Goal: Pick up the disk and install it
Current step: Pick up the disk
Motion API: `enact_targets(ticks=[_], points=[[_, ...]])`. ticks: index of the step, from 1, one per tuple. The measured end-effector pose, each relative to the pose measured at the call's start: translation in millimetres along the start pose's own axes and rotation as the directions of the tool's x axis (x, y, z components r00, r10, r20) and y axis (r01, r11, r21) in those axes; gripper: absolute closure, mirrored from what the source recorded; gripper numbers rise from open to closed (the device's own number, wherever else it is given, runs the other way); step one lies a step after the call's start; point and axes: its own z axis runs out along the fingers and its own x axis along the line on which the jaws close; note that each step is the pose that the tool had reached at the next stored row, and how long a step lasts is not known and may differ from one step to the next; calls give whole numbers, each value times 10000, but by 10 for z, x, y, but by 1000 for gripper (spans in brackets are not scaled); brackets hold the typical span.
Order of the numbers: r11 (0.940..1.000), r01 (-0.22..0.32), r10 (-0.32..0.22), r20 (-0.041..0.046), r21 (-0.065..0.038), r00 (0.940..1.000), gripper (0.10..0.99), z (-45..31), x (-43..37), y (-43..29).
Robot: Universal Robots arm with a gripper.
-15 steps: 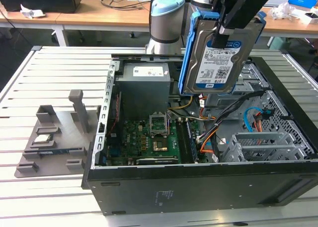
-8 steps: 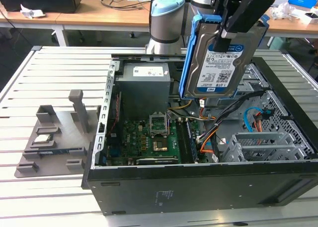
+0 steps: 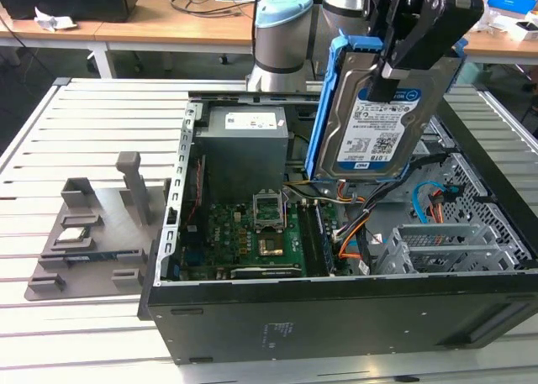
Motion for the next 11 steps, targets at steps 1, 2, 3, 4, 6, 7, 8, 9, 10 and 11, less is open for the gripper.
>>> enact_targets(ticks=[1, 2, 3, 4, 6, 7, 8, 9, 10, 11], points=[[10000, 0, 0, 1, 0, 10000, 722, 1, 46, 0], [10000, 0, 0, -1, 0, 10000, 722, 1, 84, 0], [10000, 0, 0, 0, 0, 10000, 722, 1, 110, 0], [10000, 0, 0, 0, 0, 10000, 722, 2, 133, 0], [10000, 0, 0, -1, 0, 10000, 722, 2, 198, 0], [10000, 0, 0, -1, 0, 10000, 722, 2, 220, 0], [10000, 0, 0, -1, 0, 10000, 722, 2, 252, 0], [10000, 0, 0, 0, 0, 10000, 722, 3, 278, 0], [10000, 0, 0, 0, 0, 10000, 722, 3, 328, 0], [10000, 0, 0, -1, 0, 10000, 722, 3, 356, 1]])
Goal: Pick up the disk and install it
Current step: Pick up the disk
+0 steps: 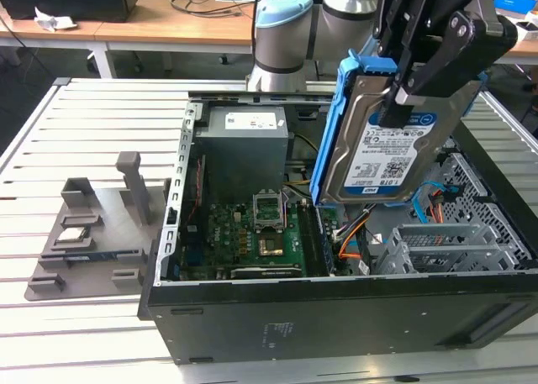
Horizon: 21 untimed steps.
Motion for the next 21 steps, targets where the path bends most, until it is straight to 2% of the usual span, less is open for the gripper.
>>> enact_targets(ticks=[3, 4, 12, 18, 21], points=[[10000, 0, 0, 1, 0, 10000, 722, 1, 80, 0], [10000, 1, -1, 1, 0, 10000, 722, 2, 140, 0], [10000, 0, 0, 1, 0, 10000, 722, 5, 348, 1], [10000, 0, 0, 2, 1, 10000, 722, 5, 361, 1], [10000, 2, -2, 38, 0, 10000, 722, 6, 358, 0]])
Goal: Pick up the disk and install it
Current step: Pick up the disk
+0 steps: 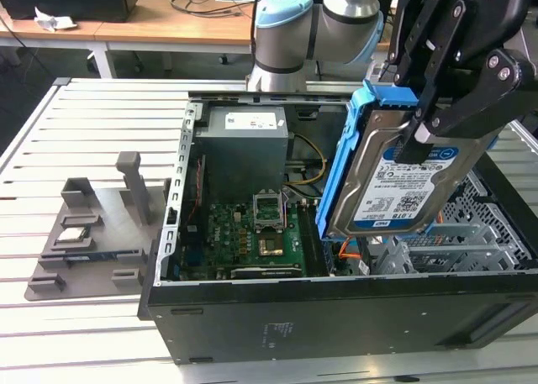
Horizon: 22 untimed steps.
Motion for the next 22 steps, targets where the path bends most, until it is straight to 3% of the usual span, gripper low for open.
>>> enact_targets(ticks=[4, 16, 22], points=[[10000, 4, -4, 0, -1, 10000, 722, -1, -12, -27], [10000, 4, -4, -4, 0, 10000, 722, -24, -18, -366], [10000, 5, -5, -5, 0, 10000, 722, -31, -18, -473]])
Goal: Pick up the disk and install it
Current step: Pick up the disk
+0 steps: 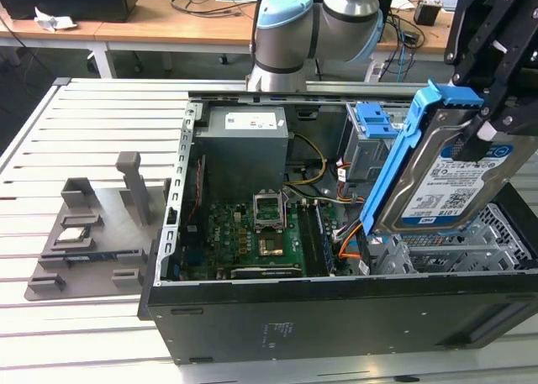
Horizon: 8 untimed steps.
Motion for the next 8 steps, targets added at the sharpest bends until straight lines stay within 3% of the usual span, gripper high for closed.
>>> enact_targets(ticks=[8], points=[[10000, -1, 1, -2, 0, 10000, 722, -13, -4, -191]])
